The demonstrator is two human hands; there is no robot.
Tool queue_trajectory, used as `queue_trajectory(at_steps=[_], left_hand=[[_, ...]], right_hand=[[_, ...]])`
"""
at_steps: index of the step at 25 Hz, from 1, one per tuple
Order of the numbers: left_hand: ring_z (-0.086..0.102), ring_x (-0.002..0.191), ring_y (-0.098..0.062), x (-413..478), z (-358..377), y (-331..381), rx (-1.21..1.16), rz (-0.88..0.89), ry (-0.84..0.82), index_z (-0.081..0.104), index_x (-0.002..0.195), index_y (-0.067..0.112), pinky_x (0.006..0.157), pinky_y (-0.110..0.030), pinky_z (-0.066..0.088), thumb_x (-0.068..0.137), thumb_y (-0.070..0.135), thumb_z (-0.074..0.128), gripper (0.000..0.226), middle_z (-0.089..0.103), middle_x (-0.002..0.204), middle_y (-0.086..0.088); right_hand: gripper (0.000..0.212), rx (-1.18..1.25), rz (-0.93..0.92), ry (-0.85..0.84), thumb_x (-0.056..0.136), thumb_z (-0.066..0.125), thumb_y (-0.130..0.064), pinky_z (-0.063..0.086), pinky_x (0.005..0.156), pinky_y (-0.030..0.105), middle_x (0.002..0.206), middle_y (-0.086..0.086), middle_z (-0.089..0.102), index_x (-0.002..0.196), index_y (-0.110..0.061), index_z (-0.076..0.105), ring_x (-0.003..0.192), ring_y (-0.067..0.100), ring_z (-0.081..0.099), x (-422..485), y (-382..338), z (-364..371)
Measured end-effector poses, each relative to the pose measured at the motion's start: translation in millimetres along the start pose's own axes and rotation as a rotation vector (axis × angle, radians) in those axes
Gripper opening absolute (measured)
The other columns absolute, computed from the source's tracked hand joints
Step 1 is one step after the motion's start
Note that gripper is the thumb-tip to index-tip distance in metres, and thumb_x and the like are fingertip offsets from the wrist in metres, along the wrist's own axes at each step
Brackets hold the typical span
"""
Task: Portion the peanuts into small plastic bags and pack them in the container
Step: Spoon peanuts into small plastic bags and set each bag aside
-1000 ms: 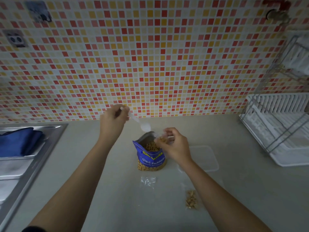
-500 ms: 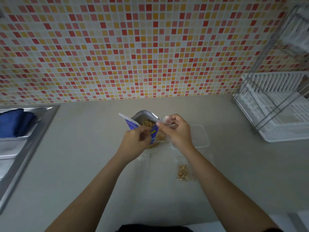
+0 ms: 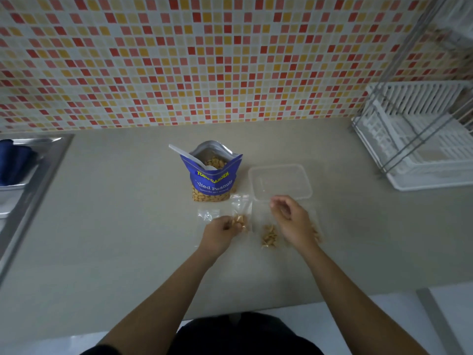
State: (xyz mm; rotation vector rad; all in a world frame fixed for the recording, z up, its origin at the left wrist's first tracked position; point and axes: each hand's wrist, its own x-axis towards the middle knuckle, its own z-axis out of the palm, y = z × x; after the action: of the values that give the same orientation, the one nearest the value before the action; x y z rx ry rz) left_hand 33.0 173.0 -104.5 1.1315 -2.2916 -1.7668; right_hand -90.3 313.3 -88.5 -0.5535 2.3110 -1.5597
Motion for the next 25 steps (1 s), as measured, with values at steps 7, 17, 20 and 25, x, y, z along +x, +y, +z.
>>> queue_trajectory(at_steps=[7, 17, 20, 25], left_hand=[[0.050, 0.077, -0.026, 0, 27, -15, 0.437, 0.066, 0.032, 0.053, 0.070, 0.012, 0.065, -0.028, 0.034, 0.082, 0.026, 0.063, 0.021, 0.051, 0.074, -0.006], [0.058, 0.098, -0.035, 7, 36, -37, 0.685, 0.417, -0.004, 0.064, 0.112, 0.007, 0.092, -0.036, 0.042, 0.081, 0.022, 0.051, 0.037, 0.064, 0.114, -0.013], [0.062, 0.091, -0.035, 4, 34, -35, 0.658, 0.468, 0.070, 0.066, 0.103, 0.004, 0.087, -0.029, 0.037, 0.081, 0.026, 0.045, 0.038, 0.068, 0.105, -0.013], [0.062, 0.093, -0.039, 15, -24, -55, 0.599, 0.439, 0.274, 0.064, 0.110, 0.002, 0.088, -0.032, 0.040, 0.080, 0.011, 0.052, 0.034, 0.067, 0.110, -0.018]], right_hand=[[0.045, -0.785, -0.338, -0.194, 0.089, 0.036, -0.023, 0.043, 0.100, 0.046, 0.132, 0.015, 0.056, 0.125, -0.003, 0.055, 0.122, 0.029, 0.053, -30, 66, 11], [0.047, -0.971, -0.345, -0.322, 0.072, 0.054, -0.002, 0.048, 0.090, 0.042, 0.126, 0.015, 0.060, 0.118, 0.001, 0.059, 0.114, 0.028, 0.059, -29, 72, 16], [0.046, -0.888, -0.416, -0.271, 0.083, 0.051, -0.002, 0.029, 0.104, 0.046, 0.140, 0.019, 0.045, 0.129, 0.003, 0.048, 0.129, 0.035, 0.044, -25, 70, 15], [0.037, -0.797, -0.579, -0.226, 0.079, 0.045, -0.011, 0.053, 0.085, 0.041, 0.116, 0.014, 0.066, 0.109, -0.002, 0.064, 0.104, 0.027, 0.065, -11, 44, 40]])
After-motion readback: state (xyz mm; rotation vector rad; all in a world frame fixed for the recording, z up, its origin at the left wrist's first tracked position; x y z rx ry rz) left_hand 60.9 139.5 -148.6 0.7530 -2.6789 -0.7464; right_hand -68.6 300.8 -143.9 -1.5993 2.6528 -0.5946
